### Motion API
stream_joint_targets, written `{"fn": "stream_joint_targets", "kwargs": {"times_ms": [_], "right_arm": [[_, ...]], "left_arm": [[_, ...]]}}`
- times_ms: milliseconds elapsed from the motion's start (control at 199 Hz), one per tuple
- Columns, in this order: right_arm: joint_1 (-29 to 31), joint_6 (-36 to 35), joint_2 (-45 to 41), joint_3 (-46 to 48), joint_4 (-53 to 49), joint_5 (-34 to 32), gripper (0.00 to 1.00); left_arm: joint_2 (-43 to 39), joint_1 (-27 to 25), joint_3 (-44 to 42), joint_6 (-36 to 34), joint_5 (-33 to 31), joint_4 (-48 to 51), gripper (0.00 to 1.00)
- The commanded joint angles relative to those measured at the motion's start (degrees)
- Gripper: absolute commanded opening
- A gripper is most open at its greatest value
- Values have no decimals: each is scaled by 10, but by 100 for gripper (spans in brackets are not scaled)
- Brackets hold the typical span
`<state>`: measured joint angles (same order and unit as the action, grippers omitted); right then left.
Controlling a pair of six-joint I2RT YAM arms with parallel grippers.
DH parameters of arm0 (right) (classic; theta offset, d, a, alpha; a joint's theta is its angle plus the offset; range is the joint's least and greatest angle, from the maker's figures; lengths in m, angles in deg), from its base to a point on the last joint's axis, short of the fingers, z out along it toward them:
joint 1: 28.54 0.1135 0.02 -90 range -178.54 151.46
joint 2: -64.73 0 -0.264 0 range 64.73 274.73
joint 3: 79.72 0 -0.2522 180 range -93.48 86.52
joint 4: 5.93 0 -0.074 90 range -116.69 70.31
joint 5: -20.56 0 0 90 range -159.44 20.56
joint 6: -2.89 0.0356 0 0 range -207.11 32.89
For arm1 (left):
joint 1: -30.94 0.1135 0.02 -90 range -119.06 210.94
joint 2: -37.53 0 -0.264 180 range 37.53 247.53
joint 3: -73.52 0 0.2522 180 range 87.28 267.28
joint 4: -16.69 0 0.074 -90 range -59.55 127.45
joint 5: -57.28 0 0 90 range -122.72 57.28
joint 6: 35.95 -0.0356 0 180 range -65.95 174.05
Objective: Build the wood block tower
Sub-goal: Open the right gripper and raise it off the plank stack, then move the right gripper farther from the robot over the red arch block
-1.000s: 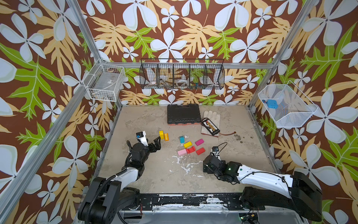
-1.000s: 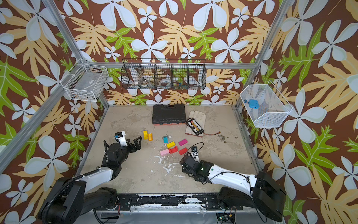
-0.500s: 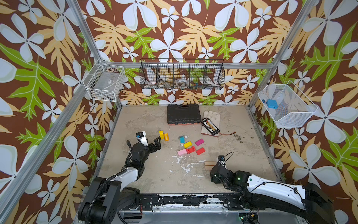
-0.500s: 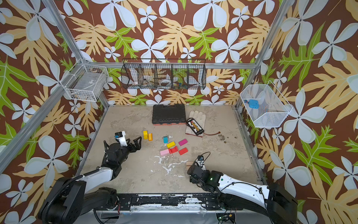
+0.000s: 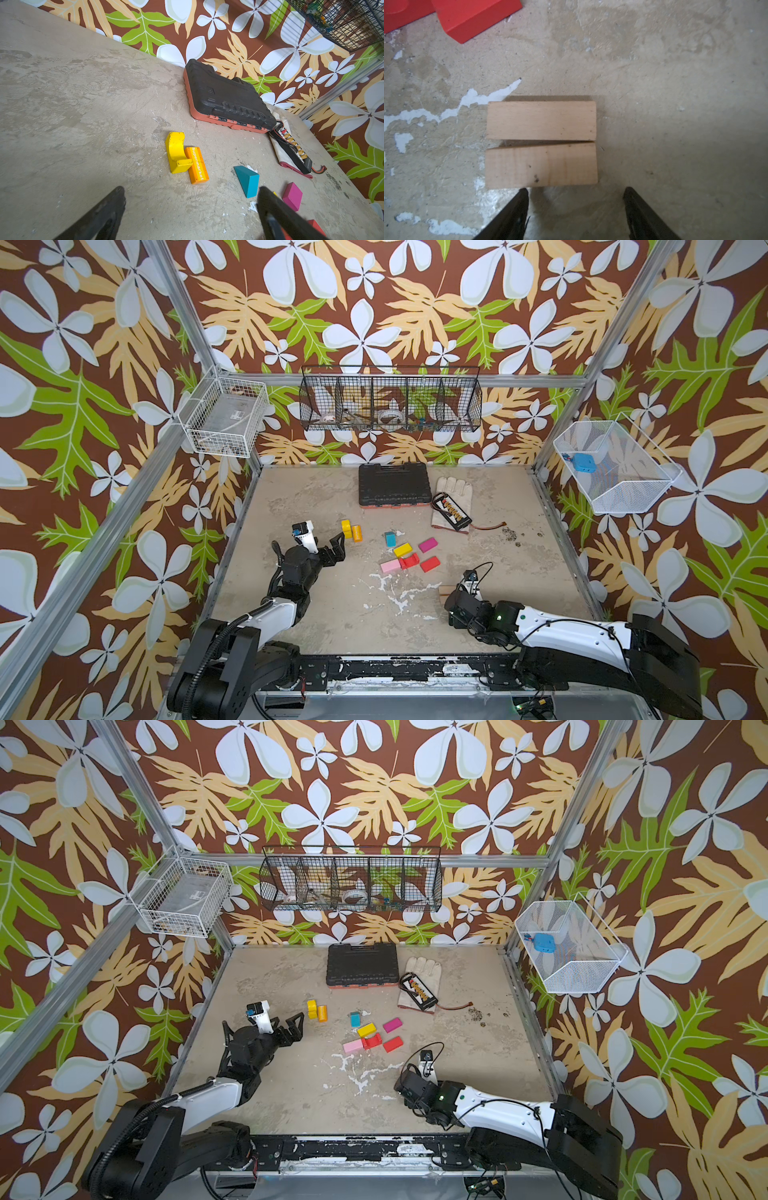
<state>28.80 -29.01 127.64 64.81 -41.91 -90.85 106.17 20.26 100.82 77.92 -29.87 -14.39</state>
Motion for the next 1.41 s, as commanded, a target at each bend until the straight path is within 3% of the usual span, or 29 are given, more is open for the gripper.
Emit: {"fn": "stream_joint_targets", "kwargs": {"times_ms": [0,884,1080,1266,1332,1402], "right_arm": [[0,12,-4,4,-20,-1,73],[0,7,27,-13,-19,-14,77],[0,-11,-24,-55,-66,-22,80],[0,-60,-76,-83,-44,-61,88],[0,-87,-77,-95,-16,-67,92],[-1,-120,-69,-98,28,-68,95]], "left_arm": [[1,-2,4,1,-3,-10,100],[-3,-3,5,1,-7,-6,100],[-58,-2,25,43,-110,141,100],[-114,-1,22,107,-137,276,100],[-135,-1,-3,137,-147,258,100],[-154,-1,-34,114,-94,200,100]]}}
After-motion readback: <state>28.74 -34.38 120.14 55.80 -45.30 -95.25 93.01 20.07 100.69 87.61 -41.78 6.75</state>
